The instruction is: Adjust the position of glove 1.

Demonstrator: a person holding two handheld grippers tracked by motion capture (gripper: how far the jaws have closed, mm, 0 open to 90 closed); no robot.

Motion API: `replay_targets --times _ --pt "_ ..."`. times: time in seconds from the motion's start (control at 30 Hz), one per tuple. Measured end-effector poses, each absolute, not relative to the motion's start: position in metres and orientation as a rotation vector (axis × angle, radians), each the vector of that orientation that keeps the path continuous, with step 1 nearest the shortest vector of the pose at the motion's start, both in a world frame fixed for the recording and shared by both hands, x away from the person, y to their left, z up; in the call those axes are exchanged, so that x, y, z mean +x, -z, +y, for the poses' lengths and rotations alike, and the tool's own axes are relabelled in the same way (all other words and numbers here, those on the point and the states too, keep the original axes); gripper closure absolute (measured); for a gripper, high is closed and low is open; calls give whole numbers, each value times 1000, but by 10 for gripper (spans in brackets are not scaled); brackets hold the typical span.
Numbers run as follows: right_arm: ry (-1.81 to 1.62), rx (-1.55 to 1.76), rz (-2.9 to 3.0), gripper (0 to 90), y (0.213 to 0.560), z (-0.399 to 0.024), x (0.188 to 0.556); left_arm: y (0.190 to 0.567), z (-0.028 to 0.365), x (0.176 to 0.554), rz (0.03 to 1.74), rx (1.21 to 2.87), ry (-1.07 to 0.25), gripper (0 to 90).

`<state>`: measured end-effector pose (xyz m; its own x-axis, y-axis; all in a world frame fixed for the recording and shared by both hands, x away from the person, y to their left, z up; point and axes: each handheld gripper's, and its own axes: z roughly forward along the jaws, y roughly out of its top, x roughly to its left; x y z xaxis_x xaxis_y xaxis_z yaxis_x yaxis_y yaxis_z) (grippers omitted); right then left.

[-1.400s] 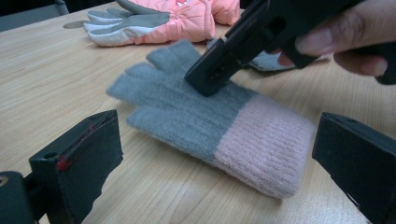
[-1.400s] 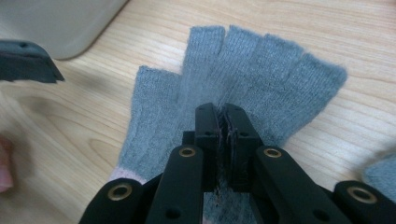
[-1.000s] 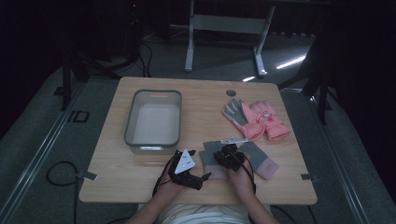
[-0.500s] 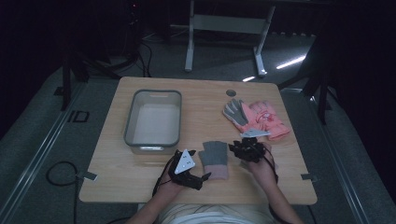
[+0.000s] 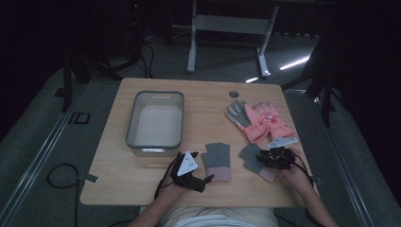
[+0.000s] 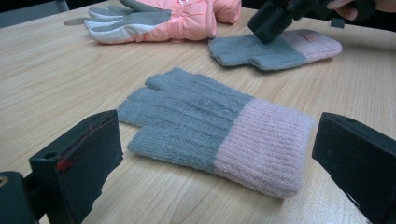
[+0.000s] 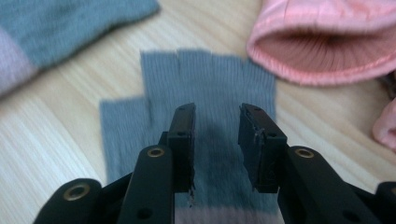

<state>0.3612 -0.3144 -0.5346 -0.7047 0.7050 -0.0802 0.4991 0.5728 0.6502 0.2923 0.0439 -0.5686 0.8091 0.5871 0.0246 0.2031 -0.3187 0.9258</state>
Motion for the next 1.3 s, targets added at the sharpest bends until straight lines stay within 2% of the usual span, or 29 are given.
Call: replay_targets --times 0.33,0.57,0.9,1.07,1.3 --pt "-893 976 2562 653 543 -319 368 569 43 292 601 1894 -453 11" --pt "-910 1006 2553 783 545 -318 368 569 44 292 604 1892 -444 11" --pt "-907 1093 2474 853 544 -312 356 569 44 292 601 1892 -450 11" --pt "-983 1084 2455 855 530 -306 341 569 44 292 597 1890 -448 11" --pt "-1078 1156 2284 856 489 -296 317 569 43 291 595 1892 -450 11"
